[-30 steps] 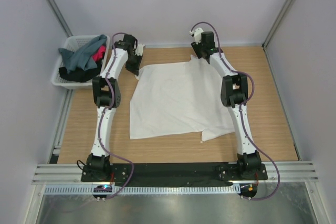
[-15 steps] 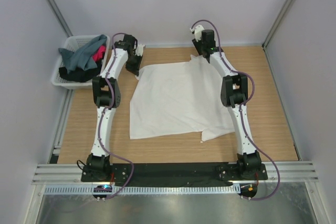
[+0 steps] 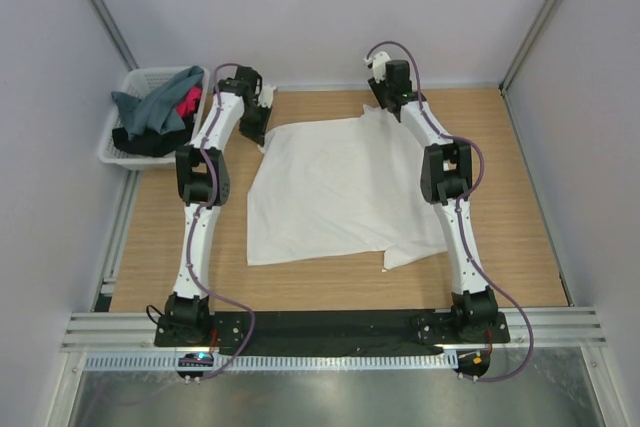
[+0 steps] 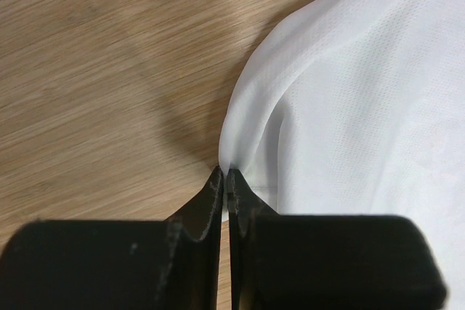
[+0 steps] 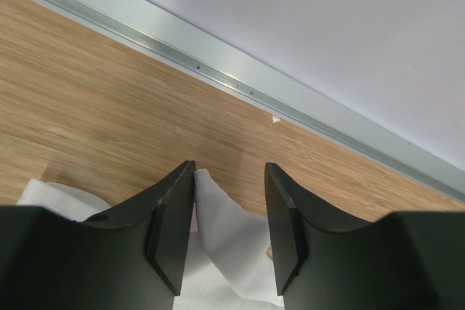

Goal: Fold and stack the t-shirts
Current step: Flatten the tshirt out

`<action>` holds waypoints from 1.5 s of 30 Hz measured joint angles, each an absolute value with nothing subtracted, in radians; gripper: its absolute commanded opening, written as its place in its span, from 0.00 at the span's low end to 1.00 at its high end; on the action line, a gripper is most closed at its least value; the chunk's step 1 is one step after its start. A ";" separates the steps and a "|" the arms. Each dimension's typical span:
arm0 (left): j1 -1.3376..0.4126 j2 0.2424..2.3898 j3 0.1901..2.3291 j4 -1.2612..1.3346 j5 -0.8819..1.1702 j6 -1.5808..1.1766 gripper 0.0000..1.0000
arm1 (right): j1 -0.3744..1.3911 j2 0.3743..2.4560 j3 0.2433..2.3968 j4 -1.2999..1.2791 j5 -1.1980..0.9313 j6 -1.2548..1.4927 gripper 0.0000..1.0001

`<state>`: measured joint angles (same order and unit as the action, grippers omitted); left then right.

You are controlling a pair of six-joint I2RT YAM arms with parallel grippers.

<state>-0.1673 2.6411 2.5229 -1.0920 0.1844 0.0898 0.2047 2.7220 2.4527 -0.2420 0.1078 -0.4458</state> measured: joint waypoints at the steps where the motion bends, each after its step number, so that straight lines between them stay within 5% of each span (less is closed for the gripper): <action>1: -0.168 2.641 2.522 -1.093 0.184 0.090 0.04 | 0.202 2.726 2.453 -0.241 0.108 -0.447 0.43; 8: -0.171 2.634 2.512 -1.097 0.184 0.090 0.04 | 0.196 2.752 2.463 -0.244 0.108 -0.448 0.17; 25: -0.176 2.519 2.496 -1.121 0.175 0.113 0.01 | 0.194 2.602 2.532 -0.284 0.126 -0.446 0.11; 30: -0.176 2.426 2.499 -1.121 0.164 0.116 0.00 | 0.194 2.475 2.532 -0.316 0.126 -0.446 0.01; 45: -0.188 2.009 2.483 -1.100 0.173 0.144 0.00 | 0.202 1.874 2.247 -0.384 0.130 -0.443 0.01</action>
<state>-0.1879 2.0087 2.4828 -1.0996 0.1726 0.1436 0.2024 1.8736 2.2475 -0.3843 0.1299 -0.4431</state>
